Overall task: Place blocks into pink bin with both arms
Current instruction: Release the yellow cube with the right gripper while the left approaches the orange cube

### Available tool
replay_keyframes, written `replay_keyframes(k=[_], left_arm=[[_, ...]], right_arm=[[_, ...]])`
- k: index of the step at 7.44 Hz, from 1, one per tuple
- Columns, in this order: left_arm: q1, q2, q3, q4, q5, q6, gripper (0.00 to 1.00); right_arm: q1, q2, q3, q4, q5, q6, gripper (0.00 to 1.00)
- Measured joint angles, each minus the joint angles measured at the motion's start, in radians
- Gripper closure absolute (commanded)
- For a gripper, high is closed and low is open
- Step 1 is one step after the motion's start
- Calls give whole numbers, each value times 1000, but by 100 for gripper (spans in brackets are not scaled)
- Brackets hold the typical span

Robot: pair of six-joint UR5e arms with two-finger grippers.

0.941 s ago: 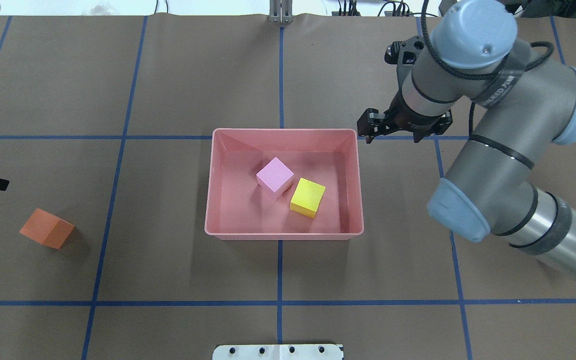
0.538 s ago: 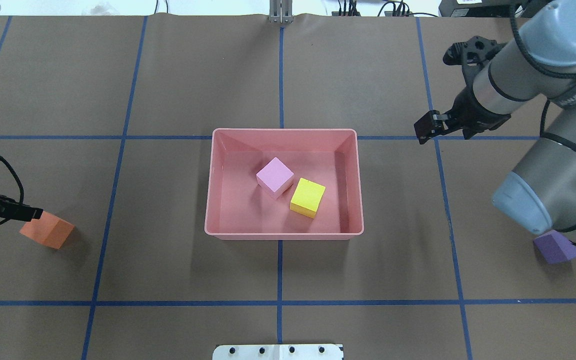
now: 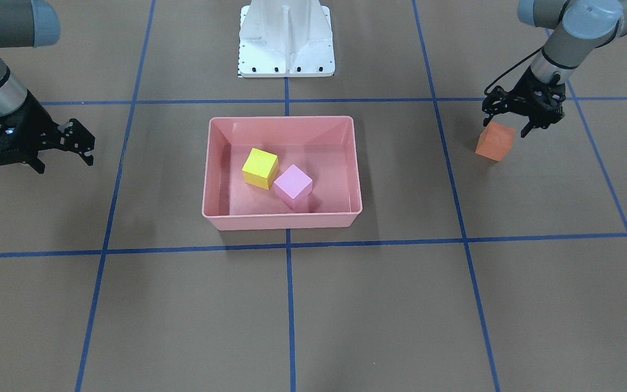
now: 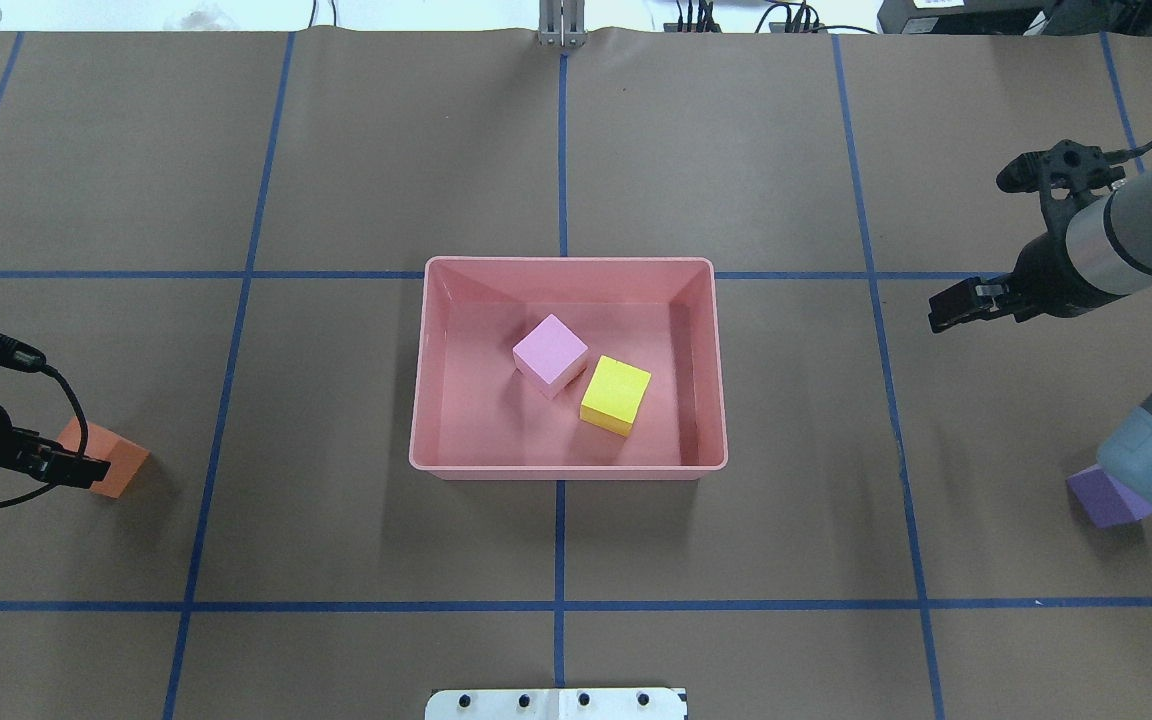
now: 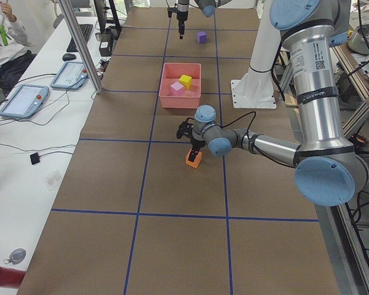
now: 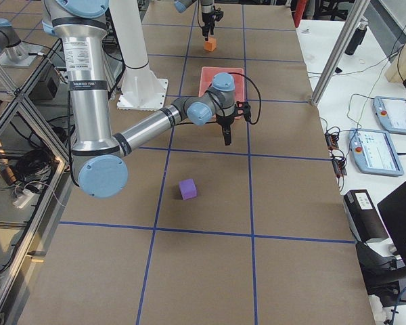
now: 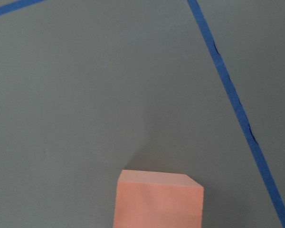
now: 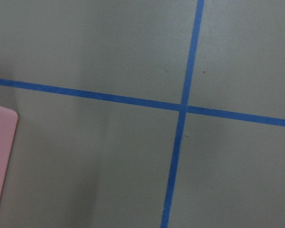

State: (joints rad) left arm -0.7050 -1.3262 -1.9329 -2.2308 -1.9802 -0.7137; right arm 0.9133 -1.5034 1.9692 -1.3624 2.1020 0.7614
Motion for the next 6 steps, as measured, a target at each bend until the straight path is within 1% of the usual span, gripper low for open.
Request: replay_keyframes(k=[3, 4, 5, 6], left_arm=[[6, -45, 68, 0, 1, 5, 0], [7, -68, 93, 0, 1, 6, 7], [7, -84, 109, 0, 0, 6, 67], [7, -93, 116, -2, -4, 6, 100]], right_arm=[[1, -15, 0, 13, 0, 1, 0], [1, -15, 0, 14, 0, 1, 0], [1, -16, 0, 14, 0, 1, 0], [1, -17, -1, 13, 0, 1, 0]])
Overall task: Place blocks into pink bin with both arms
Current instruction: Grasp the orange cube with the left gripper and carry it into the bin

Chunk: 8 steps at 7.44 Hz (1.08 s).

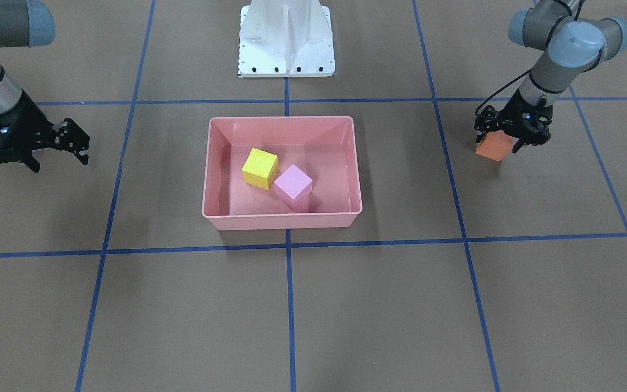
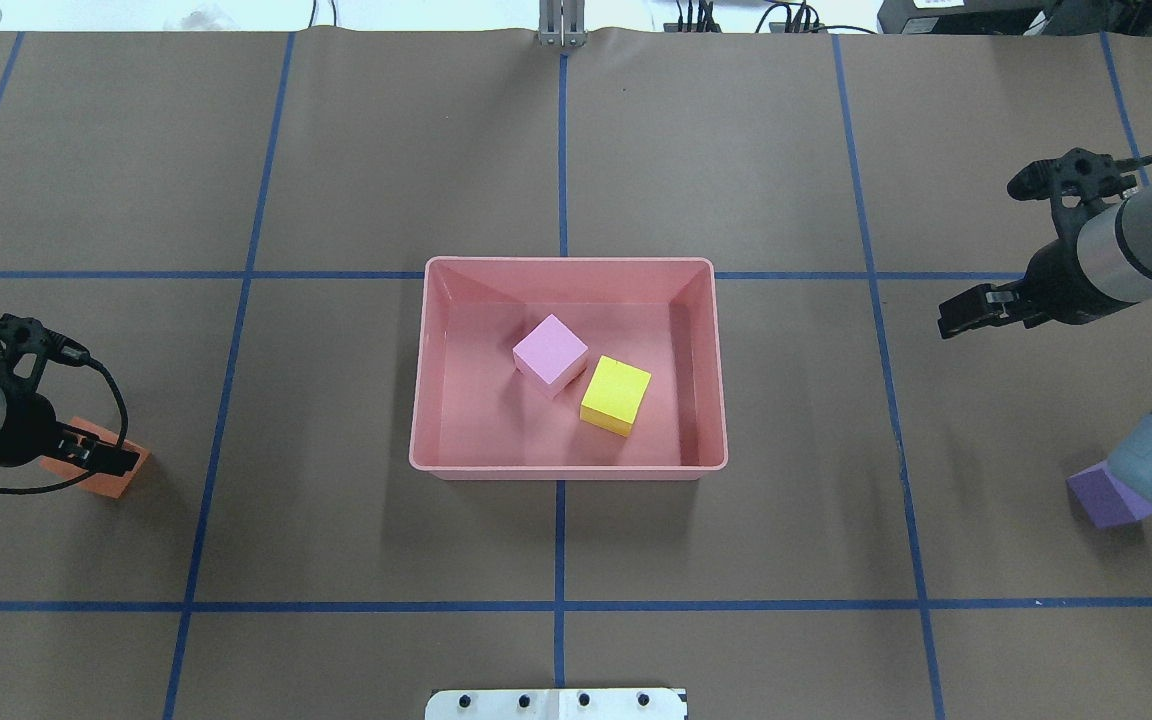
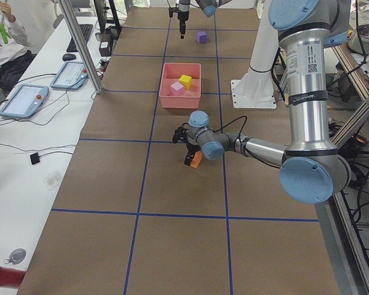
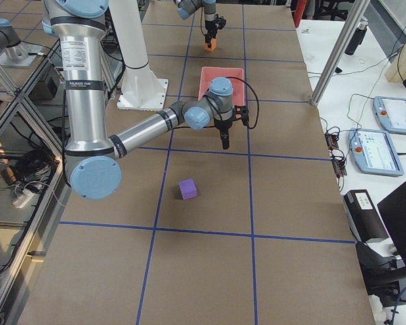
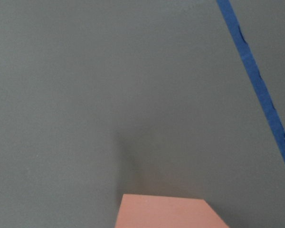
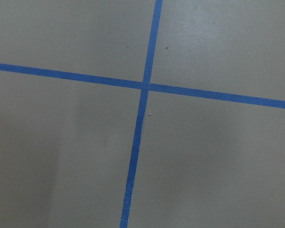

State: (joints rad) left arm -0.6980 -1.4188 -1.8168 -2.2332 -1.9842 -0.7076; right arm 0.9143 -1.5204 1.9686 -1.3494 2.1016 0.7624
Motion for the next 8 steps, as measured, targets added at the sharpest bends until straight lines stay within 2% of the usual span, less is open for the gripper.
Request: replay_keyframes(k=[3, 4, 5, 6, 8], left_arm=[[-2, -16, -55, 26, -12, -6, 100], [-4, -48, -116, 113, -14, -12, 100], [-8, -126, -186, 265, -16, -24, 100], [-10, -251, -233, 435, -17, -69, 100], [-4, -557, -235, 725, -17, -207, 96]], right_arm=[[5, -36, 0, 28, 0, -1, 0], [14, -66, 0, 60, 1, -7, 0], [39, -107, -2, 92, 11, -43, 0], [84, -155, -4, 111, 36, -120, 0], [175, -250, -16, 121, 72, -296, 0]])
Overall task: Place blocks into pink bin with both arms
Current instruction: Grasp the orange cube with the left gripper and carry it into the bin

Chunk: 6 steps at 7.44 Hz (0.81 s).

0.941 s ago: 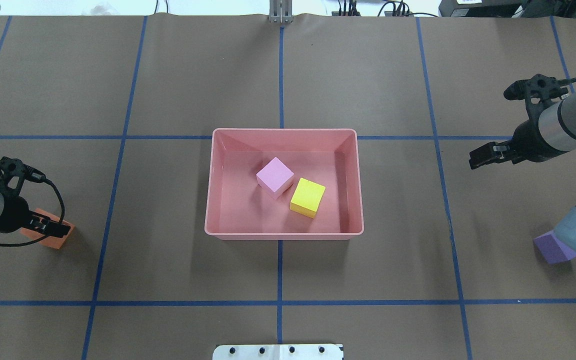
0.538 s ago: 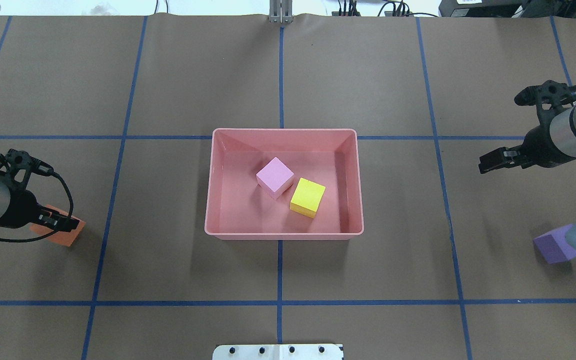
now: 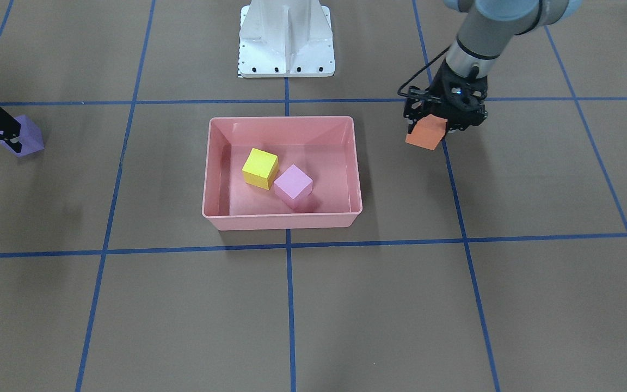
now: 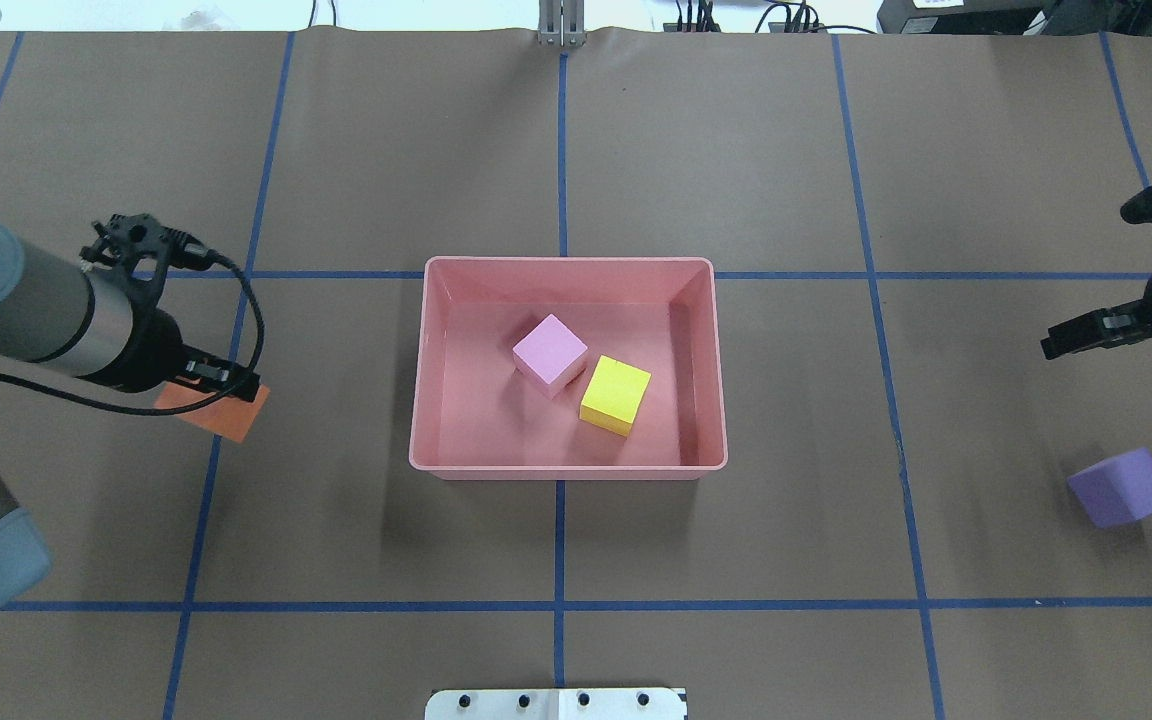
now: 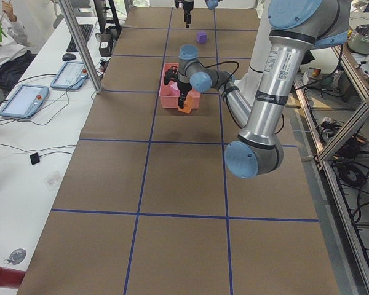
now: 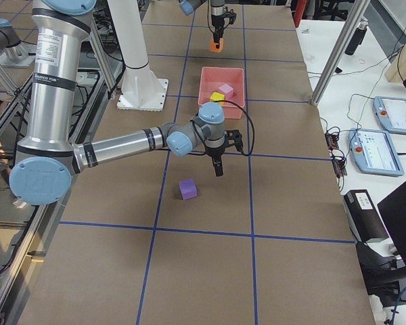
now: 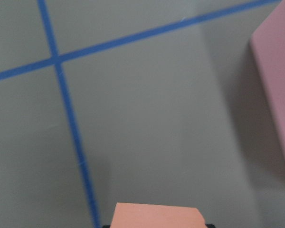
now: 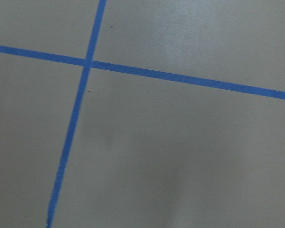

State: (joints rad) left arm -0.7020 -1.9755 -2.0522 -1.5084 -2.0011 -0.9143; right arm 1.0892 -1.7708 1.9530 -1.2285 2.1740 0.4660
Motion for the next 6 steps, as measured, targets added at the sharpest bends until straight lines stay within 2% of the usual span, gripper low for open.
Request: replay_keyframes(k=[2, 3, 4, 5, 6], left_arm=[[57, -202, 68, 118, 11, -116, 86], [85, -254, 103, 130, 24, -147, 61], [103, -288, 136, 133, 36, -166, 19], [119, -312, 163, 132, 51, -186, 0], [135, -328, 178, 130, 68, -206, 0]], right_arm=[[29, -40, -45, 30, 6, -75, 0], [33, -46, -86, 84, 13, -81, 0], [34, -49, -115, 124, 25, -81, 0], [35, -55, -125, 143, 38, -78, 0], [36, -65, -125, 151, 48, -75, 0]])
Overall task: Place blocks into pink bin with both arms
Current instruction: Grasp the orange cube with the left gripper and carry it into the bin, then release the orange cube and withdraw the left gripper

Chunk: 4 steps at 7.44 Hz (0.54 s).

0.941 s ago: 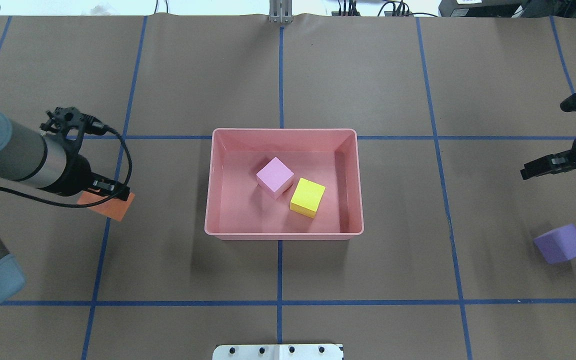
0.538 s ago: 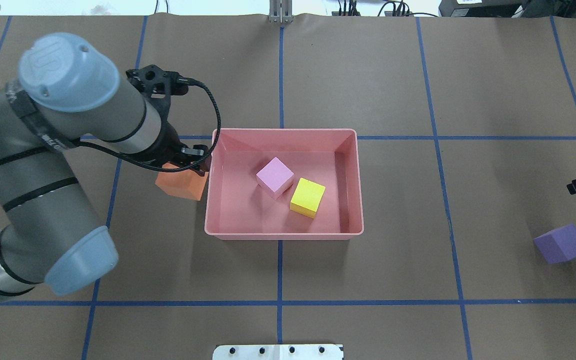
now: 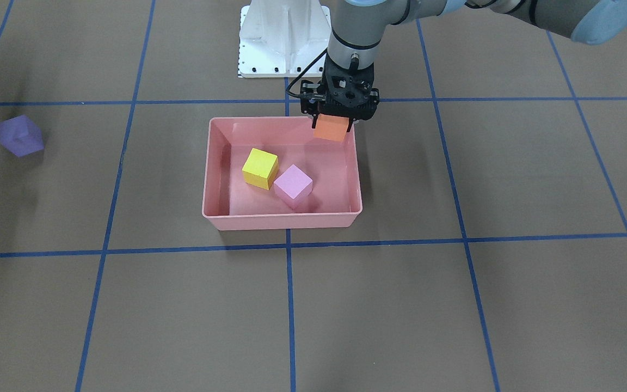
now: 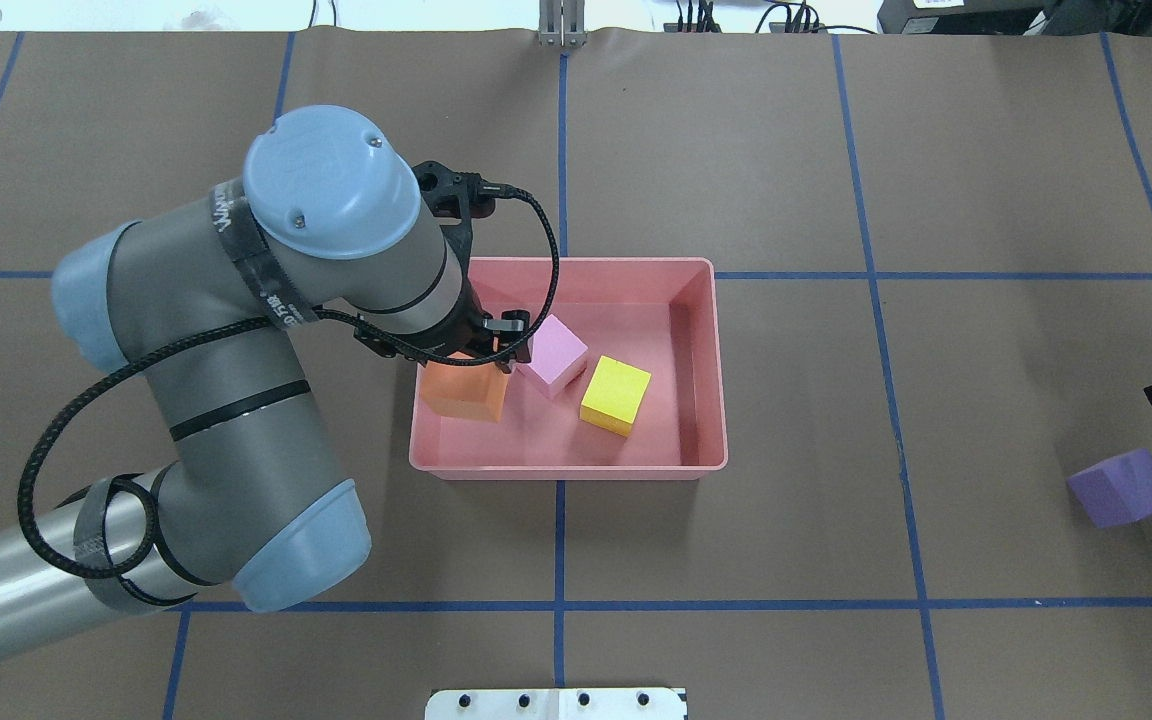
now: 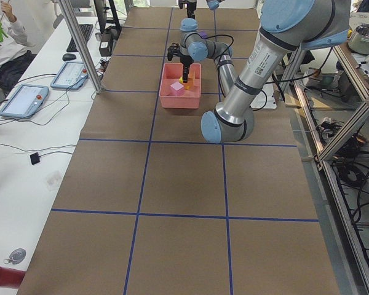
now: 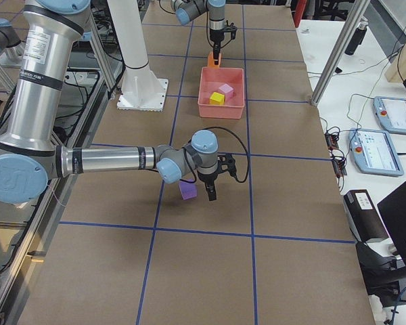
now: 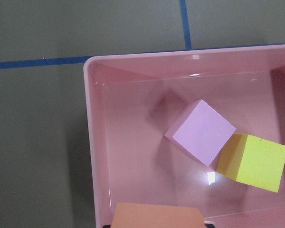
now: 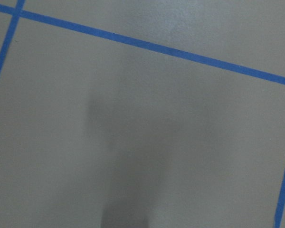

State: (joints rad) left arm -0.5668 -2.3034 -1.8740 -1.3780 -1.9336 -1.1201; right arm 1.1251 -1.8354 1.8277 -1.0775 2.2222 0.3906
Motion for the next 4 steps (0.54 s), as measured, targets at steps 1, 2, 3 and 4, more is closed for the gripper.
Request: replay_keyframes(k=[1, 2, 3, 4], left_arm=[[8, -6, 4, 0, 10, -16, 0], [8, -5, -1, 0, 14, -26, 0], [3, -2, -7, 1, 15, -22, 0], [-1, 9, -14, 1, 15, -3, 0]], right_arm=[[0, -9, 2, 4, 6, 2, 0], [0, -16, 4, 7, 8, 8, 0], [0, -24, 6, 10, 9, 15, 0], [-1, -30, 11, 13, 7, 26, 0]])
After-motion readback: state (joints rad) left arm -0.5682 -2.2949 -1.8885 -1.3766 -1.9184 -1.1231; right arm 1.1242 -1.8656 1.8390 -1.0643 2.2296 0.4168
